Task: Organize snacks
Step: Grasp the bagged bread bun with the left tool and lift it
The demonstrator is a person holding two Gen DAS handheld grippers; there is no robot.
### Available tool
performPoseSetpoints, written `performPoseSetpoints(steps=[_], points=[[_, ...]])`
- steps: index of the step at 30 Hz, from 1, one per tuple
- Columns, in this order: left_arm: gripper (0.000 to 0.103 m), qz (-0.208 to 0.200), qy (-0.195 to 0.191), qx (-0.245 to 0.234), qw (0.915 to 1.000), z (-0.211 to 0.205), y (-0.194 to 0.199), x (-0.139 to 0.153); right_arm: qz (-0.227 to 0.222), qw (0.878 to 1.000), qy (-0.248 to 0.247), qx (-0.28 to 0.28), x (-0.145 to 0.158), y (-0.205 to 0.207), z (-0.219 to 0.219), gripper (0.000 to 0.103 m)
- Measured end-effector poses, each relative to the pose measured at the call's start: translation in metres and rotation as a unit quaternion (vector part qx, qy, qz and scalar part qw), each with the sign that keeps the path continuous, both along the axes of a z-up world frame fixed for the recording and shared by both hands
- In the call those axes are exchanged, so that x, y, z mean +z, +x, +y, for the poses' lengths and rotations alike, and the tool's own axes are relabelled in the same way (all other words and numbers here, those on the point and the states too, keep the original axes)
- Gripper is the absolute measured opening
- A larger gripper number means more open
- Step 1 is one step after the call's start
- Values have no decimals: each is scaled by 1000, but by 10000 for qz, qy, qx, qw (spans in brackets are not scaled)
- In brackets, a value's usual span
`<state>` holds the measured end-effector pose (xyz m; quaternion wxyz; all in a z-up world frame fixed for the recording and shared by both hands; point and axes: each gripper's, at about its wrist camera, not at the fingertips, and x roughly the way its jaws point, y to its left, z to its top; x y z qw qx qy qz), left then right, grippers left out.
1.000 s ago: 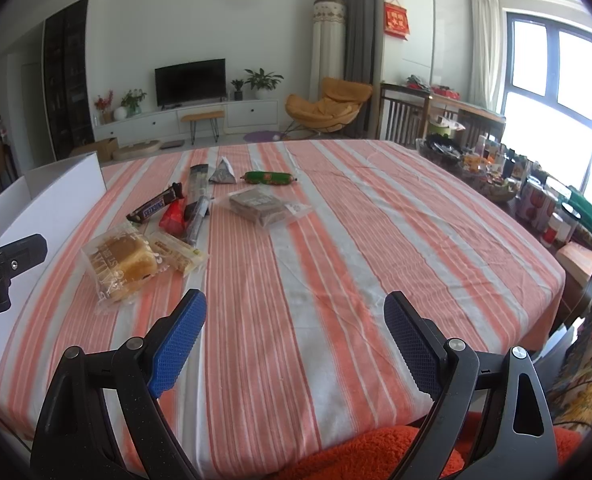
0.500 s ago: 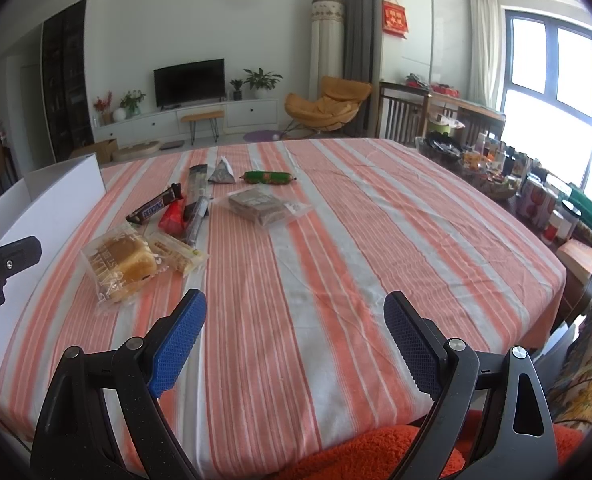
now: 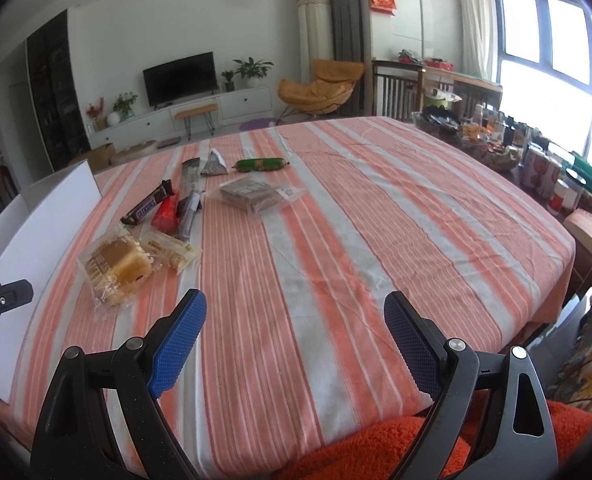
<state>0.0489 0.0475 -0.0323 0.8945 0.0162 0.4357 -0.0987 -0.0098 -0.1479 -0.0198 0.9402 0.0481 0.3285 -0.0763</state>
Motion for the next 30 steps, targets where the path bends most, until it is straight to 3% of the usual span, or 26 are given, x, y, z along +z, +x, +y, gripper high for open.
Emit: performPoseSetpoints(steps=[3,8,12,16,20,25,30], points=[[103,26,488,-780,9958,-33,27,1,33,10000,-19,4,0,1,0,93],[103,514,1281,-1601,9774,-64,75,-20,-4,10000,4,-20,0,1,-1,93],[103,1055,1210,-1813,9702,-65,101,-41,4,10000,76,-29,-1,1,-5,93],[103,1256,1285,-1873,9657,-71,110,-64,46,10000,87,9,-2,2,-5,93],[103,1328,1054,-1668,9713,-68,117,-72,40,9999,117,15,-2,1,-7,93],[103,1316,1113,-1542,9729,-69,119,-80,126,9997,210,-12,-4,4,-10,93],[103,1588,720,-1366,9752,-64,127,-90,156,9997,207,-9,-5,4,-10,93]])
